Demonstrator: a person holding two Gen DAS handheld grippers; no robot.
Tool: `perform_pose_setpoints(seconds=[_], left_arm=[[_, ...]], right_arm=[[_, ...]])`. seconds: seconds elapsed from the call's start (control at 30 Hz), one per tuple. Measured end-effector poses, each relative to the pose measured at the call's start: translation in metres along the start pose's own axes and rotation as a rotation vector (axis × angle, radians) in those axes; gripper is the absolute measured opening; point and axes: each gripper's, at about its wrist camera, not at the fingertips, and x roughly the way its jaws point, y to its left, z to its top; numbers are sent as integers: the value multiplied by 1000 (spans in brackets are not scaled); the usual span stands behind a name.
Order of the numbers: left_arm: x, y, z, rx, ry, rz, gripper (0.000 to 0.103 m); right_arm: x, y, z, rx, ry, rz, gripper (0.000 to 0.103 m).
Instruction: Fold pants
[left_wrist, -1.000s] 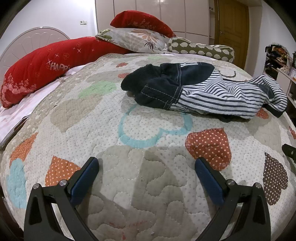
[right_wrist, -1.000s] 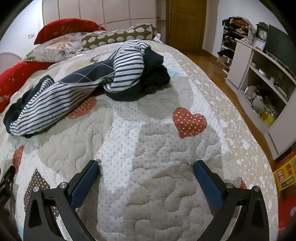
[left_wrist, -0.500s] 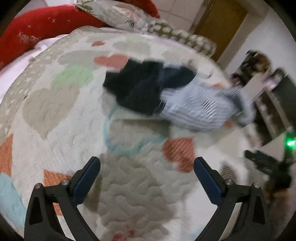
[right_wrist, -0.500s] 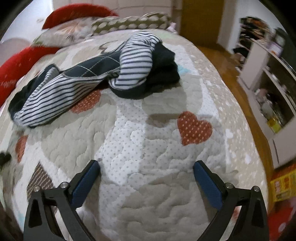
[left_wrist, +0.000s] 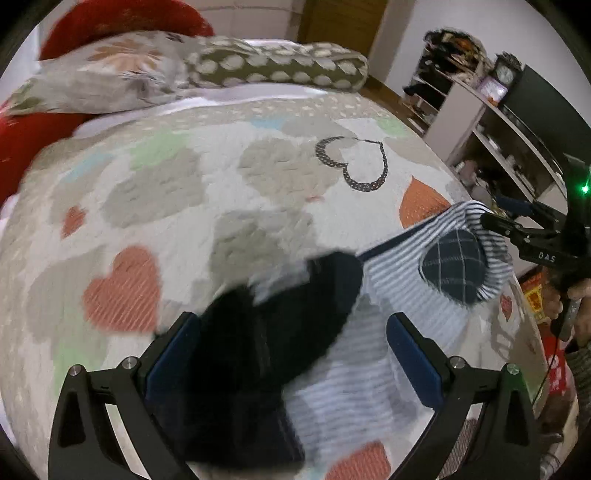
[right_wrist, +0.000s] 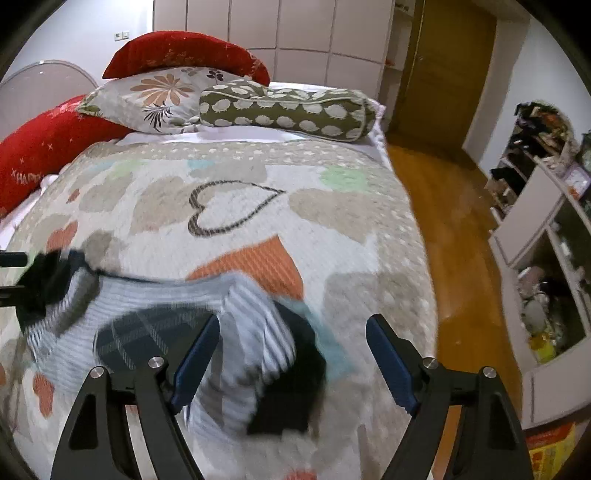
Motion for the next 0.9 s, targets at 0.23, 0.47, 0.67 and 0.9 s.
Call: perform_pose_setpoints(seconds=[0.23,0.47,0.67,0.9], left_arm=[[38,-13,21,31,88,4,78],[8,-21,4,43,21,76,10],[-64,-29,-30,-18,-114,42,10],[-135,-52,-135,-77,-233,-15,12]], right_arm=[[37,18,14,-49,83,58,43],[22,20,6,-16,87,117,6],[-35,28,-8,-10,-15,139,6],[-103,53,-72,-70,-87,206,6]])
